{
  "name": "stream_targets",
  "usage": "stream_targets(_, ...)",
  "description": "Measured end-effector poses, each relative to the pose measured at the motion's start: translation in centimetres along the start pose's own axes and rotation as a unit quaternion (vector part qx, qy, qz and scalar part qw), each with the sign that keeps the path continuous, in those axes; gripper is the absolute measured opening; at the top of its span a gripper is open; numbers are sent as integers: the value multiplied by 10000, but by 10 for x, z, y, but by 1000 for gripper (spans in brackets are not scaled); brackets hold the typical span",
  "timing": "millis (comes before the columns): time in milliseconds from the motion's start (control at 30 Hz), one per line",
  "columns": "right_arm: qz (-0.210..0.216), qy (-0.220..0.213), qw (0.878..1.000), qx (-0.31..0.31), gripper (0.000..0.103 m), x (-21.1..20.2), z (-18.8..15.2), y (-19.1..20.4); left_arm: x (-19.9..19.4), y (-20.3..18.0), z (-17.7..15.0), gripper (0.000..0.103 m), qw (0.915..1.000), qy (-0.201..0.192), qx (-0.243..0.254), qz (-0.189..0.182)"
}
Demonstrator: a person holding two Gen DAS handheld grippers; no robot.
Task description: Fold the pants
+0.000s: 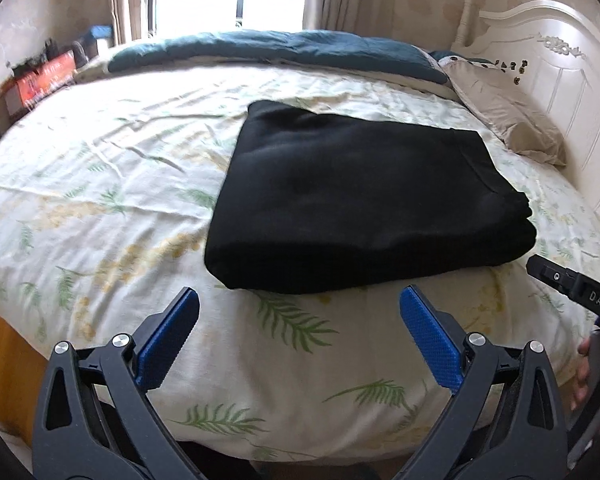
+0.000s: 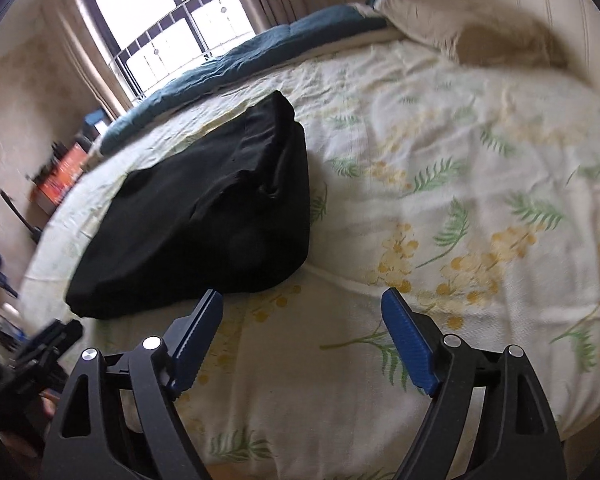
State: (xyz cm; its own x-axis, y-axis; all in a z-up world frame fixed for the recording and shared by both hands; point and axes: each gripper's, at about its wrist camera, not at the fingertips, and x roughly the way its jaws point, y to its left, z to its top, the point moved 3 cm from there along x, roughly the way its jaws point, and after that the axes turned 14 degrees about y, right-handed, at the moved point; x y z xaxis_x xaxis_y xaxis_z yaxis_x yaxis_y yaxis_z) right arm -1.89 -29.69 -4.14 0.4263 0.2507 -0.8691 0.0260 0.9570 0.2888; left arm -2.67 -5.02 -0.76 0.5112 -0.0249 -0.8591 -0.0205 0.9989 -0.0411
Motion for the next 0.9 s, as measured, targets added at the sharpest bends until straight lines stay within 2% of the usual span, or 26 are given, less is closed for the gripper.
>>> stream_targets(100,-26,19,9999,-106,81,2,0,5,-3,-2,-1,100,9999,-30,48,116)
stream_targets(333,5,126,9998,-167,81,5,-8,12,-1,-1,-3,100,10000,74,-20,-50)
stream_targets(900,-22,249,9994,-236,81,10,-14,20,7,6,-2,100,9998,161,-145,55)
